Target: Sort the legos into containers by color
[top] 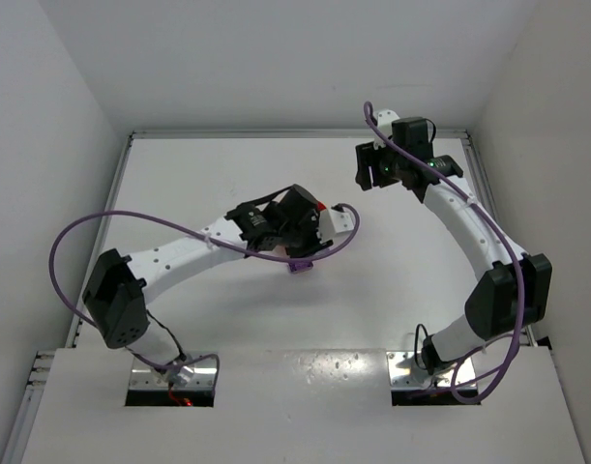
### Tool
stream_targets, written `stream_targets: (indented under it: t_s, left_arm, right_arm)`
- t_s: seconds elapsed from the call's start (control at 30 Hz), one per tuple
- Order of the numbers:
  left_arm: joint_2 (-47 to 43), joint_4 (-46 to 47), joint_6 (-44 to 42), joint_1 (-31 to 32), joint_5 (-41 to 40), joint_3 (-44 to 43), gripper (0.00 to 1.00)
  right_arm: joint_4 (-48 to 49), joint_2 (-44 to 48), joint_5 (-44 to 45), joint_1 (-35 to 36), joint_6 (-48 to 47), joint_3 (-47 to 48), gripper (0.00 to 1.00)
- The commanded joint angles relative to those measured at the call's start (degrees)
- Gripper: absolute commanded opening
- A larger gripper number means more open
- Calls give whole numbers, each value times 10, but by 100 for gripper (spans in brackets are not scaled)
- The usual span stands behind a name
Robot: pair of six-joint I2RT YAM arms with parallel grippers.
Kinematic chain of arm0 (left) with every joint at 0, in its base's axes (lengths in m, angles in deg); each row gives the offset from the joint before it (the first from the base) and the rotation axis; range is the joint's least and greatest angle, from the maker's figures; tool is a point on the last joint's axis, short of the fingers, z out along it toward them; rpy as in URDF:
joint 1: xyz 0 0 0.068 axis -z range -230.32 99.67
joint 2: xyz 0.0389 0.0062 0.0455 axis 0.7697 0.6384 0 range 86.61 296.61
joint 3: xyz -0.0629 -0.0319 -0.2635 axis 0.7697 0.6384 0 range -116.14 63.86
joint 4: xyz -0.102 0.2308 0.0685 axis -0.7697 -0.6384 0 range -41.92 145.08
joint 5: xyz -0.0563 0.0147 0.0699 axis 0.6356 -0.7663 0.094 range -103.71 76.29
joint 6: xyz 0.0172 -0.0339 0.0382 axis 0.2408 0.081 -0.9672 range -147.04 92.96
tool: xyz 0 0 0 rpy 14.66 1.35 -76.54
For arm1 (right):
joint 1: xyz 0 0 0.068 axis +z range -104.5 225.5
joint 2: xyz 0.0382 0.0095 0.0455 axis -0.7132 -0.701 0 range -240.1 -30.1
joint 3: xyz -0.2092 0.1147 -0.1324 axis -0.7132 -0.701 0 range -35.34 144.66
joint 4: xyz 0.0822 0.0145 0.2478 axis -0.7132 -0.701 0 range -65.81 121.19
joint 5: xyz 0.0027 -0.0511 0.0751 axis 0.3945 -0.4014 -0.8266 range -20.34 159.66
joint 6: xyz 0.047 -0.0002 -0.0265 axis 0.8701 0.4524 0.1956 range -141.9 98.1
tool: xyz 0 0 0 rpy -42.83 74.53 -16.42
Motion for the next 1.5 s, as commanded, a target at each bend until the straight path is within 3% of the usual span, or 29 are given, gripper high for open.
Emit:
stream_targets:
  t_s: [0.0,0.37,1.0,1.1,1.27,1.4,1.47]
  left_arm:
    - [5,-13,-14,-27,-9,-27,14]
    - [50,-13,-33,-71,-16,-65,14]
    - [85,14,-33,-82,-16,-70,18]
    - [90,14,-33,-82,-22,-70,22]
    - [97,20,-33,-82,-27,-70,40]
    - [54,49,-33,-82,4,-41,55]
    - [33,63,-24,-82,9,-36,56]
  right_arm:
    - [21,20,-8,-3,8,3,61]
    - [21,20,-8,-3,8,-2,61]
    - [21,20,-8,-3,8,-7,61]
    - [21,20,-8,-3,8,-7,61]
    - [21,20,-8,-3,8,-13,61]
    - [21,20,-13,-3,8,-13,61]
    - [21,20,-13,-3,8,-13,61]
